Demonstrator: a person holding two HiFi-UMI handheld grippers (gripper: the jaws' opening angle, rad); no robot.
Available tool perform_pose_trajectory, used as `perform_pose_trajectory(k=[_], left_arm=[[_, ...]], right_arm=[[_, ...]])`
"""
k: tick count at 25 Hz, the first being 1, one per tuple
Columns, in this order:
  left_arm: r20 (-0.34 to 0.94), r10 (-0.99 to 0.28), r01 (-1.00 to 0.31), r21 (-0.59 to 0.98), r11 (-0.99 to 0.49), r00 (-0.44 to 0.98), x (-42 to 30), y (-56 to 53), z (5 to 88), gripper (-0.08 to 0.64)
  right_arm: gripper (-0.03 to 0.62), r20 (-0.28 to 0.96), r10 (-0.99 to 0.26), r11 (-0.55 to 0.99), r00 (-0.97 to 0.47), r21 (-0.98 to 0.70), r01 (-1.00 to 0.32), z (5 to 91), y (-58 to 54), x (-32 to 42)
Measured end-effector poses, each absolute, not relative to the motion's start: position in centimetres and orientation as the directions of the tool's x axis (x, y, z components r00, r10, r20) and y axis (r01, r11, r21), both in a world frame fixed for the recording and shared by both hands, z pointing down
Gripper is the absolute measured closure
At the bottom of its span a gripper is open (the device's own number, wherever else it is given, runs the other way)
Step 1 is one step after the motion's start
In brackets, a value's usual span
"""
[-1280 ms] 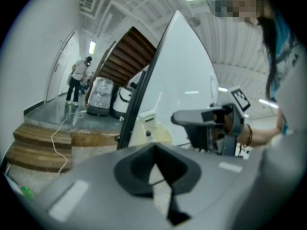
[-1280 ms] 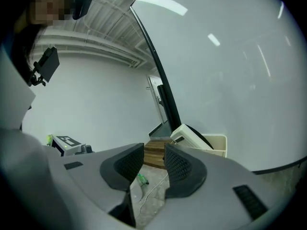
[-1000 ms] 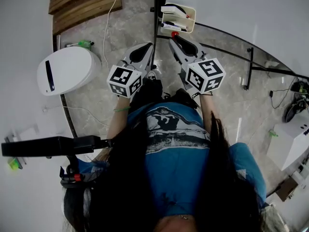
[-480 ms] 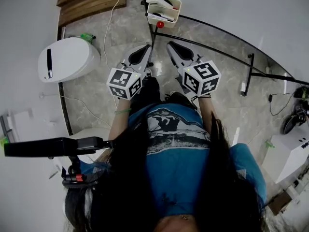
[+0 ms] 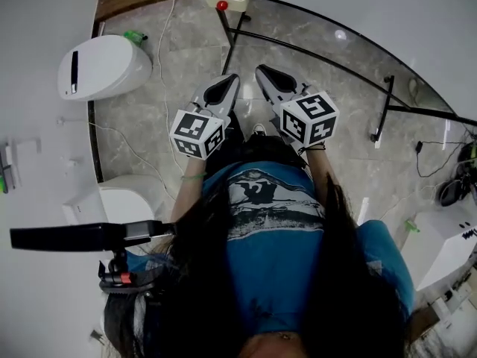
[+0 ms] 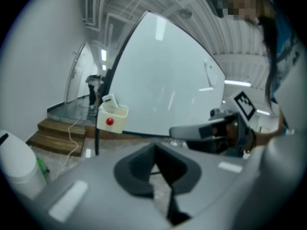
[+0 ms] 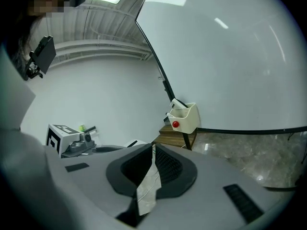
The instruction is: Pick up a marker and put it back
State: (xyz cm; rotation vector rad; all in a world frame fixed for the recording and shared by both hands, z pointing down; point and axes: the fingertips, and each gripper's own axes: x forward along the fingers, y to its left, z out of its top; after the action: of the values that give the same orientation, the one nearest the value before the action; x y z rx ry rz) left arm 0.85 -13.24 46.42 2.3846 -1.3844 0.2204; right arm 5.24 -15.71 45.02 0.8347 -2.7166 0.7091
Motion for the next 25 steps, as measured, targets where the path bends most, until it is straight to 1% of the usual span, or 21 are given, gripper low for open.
perform_pose_trajectory(k=[5, 9, 14, 21, 25], left_arm=[[0.333, -0.826, -0.89, 0.218, -0.401, 0.454, 1.1, -9.6, 46.1, 0.557], [0.35, -0.844, -0.911, 0.216, -0.35, 0.407, 0.0, -6.8, 46.3, 0.557], [0.36, -0.859, -0.928, 0.217, -0.301, 0.363, -1.7, -3.3, 46.7, 0.557], [0.321, -0.888, -0.936, 0.232, -0.264, 0.329, -5.1, 2.9, 46.0, 0.557], [0.311, -0.891, -0.935, 0.233, -0.267, 0.332, -6.4, 5.4, 46.4, 0.557]], right_arm=[[0.565, 0.322, -0.453, 0.731, -0.831, -0.4, -0.553, 45.2, -12.8, 6.3], [0.565, 0.327, -0.429, 0.734, -0.842, -0.417, -0.536, 45.8, -10.8, 5.9], [0.565, 0.331, -0.388, 0.756, -0.86, -0.42, -0.503, 46.3, -8.5, 4.0], [0.565, 0.34, -0.361, 0.785, -0.869, -0.392, -0.479, 45.6, -2.8, -0.2], [0.565, 0.346, -0.361, 0.771, -0.866, -0.411, -0.486, 46.4, -0.4, -1.3]])
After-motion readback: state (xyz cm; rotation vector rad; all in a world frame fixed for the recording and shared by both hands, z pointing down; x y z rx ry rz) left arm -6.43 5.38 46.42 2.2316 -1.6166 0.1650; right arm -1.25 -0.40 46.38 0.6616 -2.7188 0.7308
